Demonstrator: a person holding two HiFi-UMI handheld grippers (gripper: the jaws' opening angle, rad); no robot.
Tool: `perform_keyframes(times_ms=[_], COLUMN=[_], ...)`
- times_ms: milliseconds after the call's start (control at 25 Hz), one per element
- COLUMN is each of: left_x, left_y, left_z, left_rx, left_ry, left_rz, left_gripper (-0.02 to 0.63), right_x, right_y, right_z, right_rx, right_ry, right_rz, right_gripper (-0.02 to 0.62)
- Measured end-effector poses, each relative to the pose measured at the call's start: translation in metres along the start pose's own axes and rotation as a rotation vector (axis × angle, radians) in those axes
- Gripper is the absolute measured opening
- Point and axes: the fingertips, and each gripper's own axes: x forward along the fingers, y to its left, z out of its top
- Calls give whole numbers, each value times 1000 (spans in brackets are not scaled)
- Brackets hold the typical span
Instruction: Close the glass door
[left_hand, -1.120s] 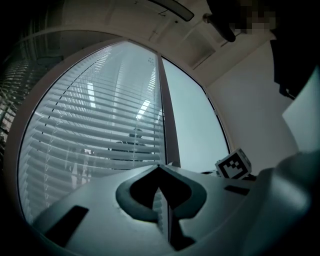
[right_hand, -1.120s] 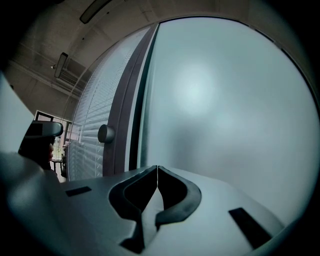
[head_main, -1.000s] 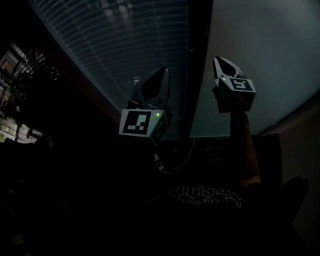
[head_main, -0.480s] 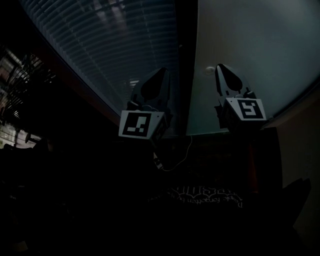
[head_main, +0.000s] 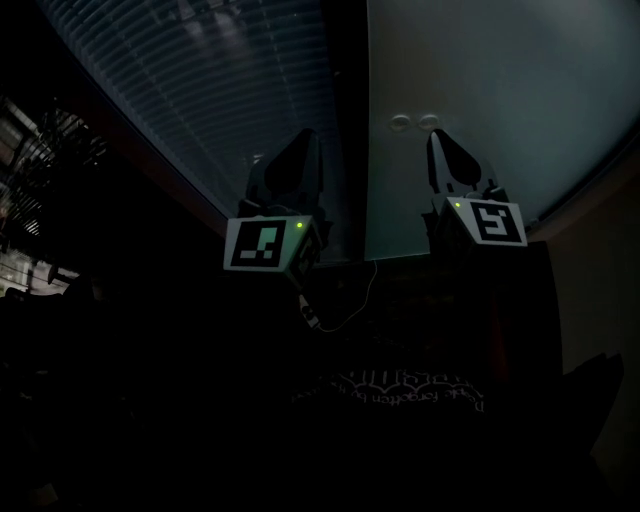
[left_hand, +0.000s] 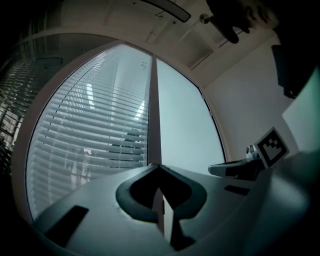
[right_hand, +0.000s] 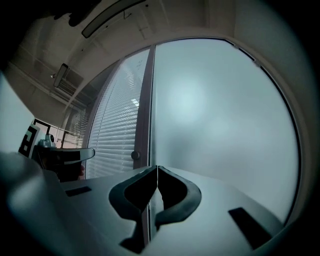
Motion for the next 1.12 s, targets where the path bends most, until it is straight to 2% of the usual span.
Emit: perform_keyframes(times_ms=[440, 1120], left_x=[-28, -33], left_y=[-33, -39], left_z=[-4, 16], left_rx=[-17, -3], left_ry=[-26, -23], left_rz=[26, 31], left_gripper=[2, 2], right_x=[-46, -50], right_y=[-11, -1], right_z=[10, 29], right_rx=[-61, -115], right_ry=[-73, -79], right_rz=[-44, 1], right_gripper=[2, 0])
